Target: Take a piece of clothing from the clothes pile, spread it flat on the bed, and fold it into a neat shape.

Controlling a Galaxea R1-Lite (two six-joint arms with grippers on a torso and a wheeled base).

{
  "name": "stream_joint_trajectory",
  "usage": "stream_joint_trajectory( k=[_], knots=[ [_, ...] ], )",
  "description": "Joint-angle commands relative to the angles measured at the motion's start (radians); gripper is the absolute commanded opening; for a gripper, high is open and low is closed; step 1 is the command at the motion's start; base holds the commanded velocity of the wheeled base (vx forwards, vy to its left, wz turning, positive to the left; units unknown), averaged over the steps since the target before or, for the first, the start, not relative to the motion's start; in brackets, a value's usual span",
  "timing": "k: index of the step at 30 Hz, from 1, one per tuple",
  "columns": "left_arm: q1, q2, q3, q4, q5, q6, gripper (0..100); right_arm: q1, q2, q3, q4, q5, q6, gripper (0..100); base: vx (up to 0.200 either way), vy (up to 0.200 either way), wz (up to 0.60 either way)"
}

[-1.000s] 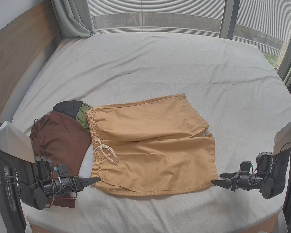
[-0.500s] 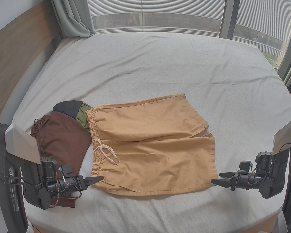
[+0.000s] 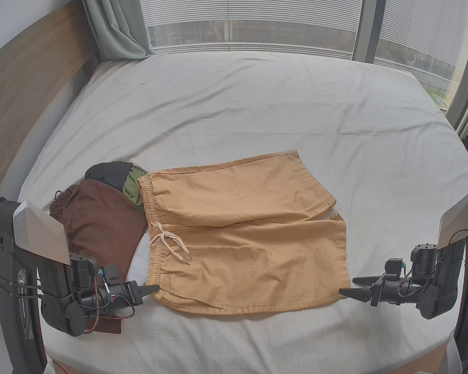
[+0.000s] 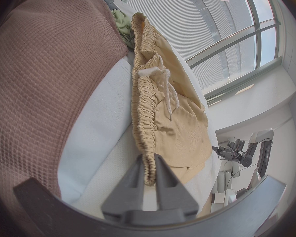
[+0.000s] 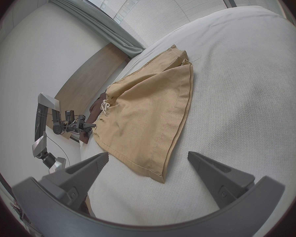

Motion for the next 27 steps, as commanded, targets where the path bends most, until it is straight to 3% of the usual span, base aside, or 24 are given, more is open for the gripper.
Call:
stream_joint_trajectory(
  k=[1, 27],
  knots=[
    [-0.003, 0.009, -0.003, -0.001, -0.002, 0.000, 0, 0.002, 0.005, 0.000, -0.001, 0.002, 0.000, 100, 0.000, 0.000, 0.00],
    [-0.001, 0.002, -0.003, -0.001, -0.002, 0.006, 0, 0.058, 0.060, -0.008, -0.001, 0.011, 0.005, 100, 0.000, 0.000, 0.00]
  ],
)
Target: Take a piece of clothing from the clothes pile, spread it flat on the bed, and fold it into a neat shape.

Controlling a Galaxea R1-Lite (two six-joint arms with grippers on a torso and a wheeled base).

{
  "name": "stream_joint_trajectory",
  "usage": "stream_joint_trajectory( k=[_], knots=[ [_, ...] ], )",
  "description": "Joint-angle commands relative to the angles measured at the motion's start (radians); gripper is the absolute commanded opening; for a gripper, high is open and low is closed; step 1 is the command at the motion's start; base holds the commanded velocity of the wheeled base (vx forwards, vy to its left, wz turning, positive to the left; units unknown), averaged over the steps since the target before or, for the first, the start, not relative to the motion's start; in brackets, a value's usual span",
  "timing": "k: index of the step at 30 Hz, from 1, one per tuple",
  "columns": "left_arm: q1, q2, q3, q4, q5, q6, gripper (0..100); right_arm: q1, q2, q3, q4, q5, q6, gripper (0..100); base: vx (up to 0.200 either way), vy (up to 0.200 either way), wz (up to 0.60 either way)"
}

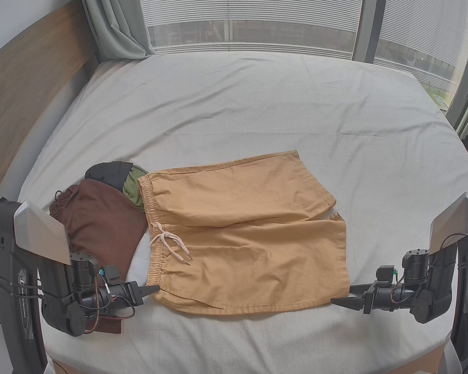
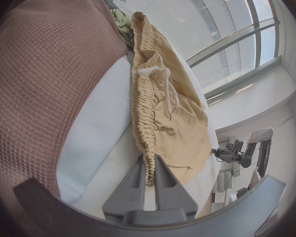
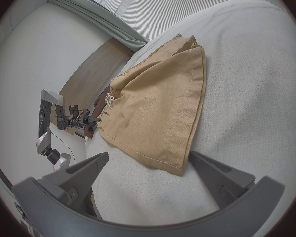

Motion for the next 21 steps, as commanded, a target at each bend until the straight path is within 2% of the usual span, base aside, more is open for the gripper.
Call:
stream_joint_trajectory(
  k=[1, 3, 4, 21],
  knots=[
    [0.000, -0.003, 0.000, -0.001, 0.000, -0.001, 0, 0.004, 0.011, -0.007, 0.000, 0.000, 0.002, 100, 0.000, 0.000, 0.00],
    [0.000, -0.003, 0.000, -0.001, 0.000, -0.001, 0, 0.005, 0.011, -0.007, 0.000, 0.000, 0.002, 100, 0.000, 0.000, 0.00],
    [0.000, -0.001, -0.001, -0.001, 0.000, -0.001, 0, 0.005, 0.011, -0.007, 0.000, 0.000, 0.002, 0, 0.000, 0.000, 0.00],
    [0.003, -0.003, 0.006, -0.001, -0.007, -0.002, 0, -0.002, -0.010, -0.010, 0.000, -0.011, 0.044, 0, 0.000, 0.000, 0.00]
  ],
)
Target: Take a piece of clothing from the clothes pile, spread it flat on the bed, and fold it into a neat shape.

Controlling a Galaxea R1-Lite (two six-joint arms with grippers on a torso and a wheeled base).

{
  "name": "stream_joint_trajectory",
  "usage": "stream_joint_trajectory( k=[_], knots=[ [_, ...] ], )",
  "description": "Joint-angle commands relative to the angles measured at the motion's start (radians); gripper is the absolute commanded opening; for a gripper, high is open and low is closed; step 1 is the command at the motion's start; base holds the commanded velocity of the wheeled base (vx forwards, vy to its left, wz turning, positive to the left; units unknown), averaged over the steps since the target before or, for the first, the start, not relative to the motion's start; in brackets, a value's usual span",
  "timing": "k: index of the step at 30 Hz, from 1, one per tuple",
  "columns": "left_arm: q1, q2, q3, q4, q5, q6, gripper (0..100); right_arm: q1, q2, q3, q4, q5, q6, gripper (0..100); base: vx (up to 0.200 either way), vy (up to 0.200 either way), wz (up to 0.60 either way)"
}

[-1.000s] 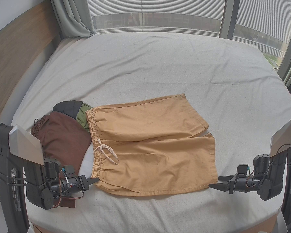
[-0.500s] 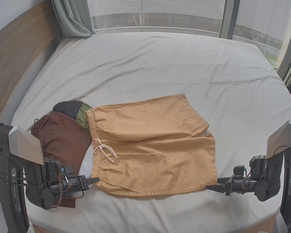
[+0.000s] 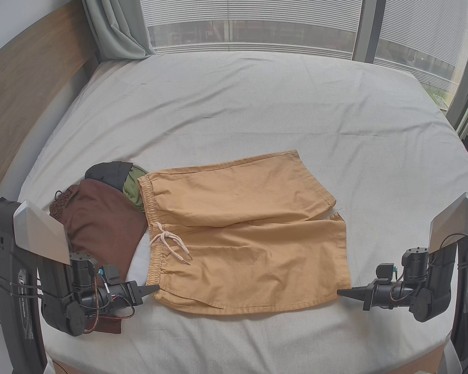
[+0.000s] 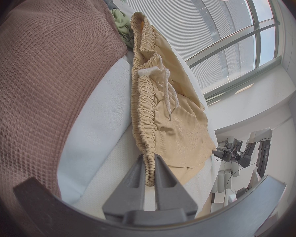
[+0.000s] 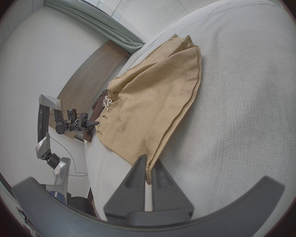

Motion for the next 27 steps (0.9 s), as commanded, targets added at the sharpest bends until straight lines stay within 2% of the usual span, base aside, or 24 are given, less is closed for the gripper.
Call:
stream_joint_trajectory(
  k=[1, 12, 18, 27],
  knots=[
    [0.001, -0.003, 0.010, -0.001, -0.002, -0.001, 0, -0.003, -0.021, 0.026, -0.001, -0.004, -0.004, 0, 0.000, 0.000, 0.00],
    [0.017, -0.032, 0.082, -0.001, -0.009, 0.016, 0, -0.008, -0.041, 0.095, 0.000, -0.013, -0.024, 0, 0.000, 0.000, 0.00],
    [0.033, -0.052, 0.121, -0.001, -0.062, 0.035, 0, -0.011, -0.039, 0.121, 0.000, -0.013, -0.056, 0, 0.000, 0.000, 0.00],
    [0.047, -0.051, 0.167, -0.001, -0.094, 0.091, 0, -0.011, -0.036, 0.153, 0.000, -0.013, -0.090, 0, 0.000, 0.000, 0.00]
  ],
)
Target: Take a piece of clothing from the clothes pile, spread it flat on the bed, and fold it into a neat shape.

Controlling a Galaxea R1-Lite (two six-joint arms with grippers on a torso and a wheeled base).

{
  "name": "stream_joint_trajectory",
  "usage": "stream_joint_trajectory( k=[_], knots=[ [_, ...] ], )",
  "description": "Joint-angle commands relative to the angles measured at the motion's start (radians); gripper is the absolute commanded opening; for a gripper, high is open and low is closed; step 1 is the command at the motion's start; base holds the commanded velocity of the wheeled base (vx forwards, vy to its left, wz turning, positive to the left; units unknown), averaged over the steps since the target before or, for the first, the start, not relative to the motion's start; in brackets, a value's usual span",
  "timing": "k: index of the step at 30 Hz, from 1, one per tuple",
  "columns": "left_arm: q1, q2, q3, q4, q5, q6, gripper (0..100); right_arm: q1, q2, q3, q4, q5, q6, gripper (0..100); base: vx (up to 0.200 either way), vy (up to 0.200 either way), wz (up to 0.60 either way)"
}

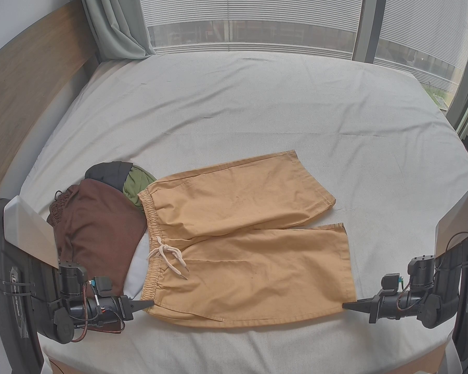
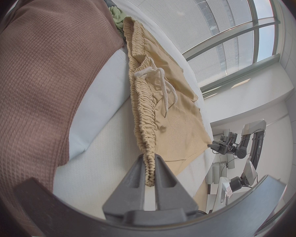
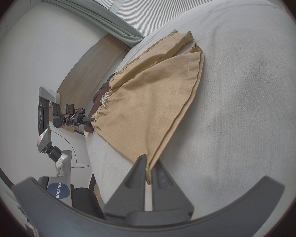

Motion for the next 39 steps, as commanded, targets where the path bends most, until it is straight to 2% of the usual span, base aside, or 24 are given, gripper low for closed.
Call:
stream_joint_trajectory(
  k=[1, 14, 19, 29, 39],
  knots=[
    [0.003, -0.005, 0.023, 0.000, -0.008, 0.009, 0, -0.002, 0.002, 0.018, 0.000, 0.000, -0.013, 0, 0.000, 0.000, 0.00],
    [0.006, 0.003, 0.106, 0.000, -0.039, 0.113, 0, -0.001, -0.002, 0.066, 0.000, 0.000, -0.050, 0, 0.000, 0.000, 0.00],
    [0.017, 0.006, 0.135, 0.000, -0.048, 0.173, 0, -0.002, -0.002, 0.086, 0.000, 0.000, -0.092, 0, 0.000, 0.000, 0.00],
    [0.017, 0.012, 0.137, 0.003, -0.047, 0.185, 0, -0.010, 0.008, 0.113, 0.000, 0.002, -0.158, 0, 0.000, 0.000, 0.00],
    [0.017, -0.002, 0.130, 0.000, -0.056, 0.199, 0, -0.010, -0.005, 0.098, -0.002, 0.002, -0.160, 0, 0.000, 0.000, 0.00]
  ],
)
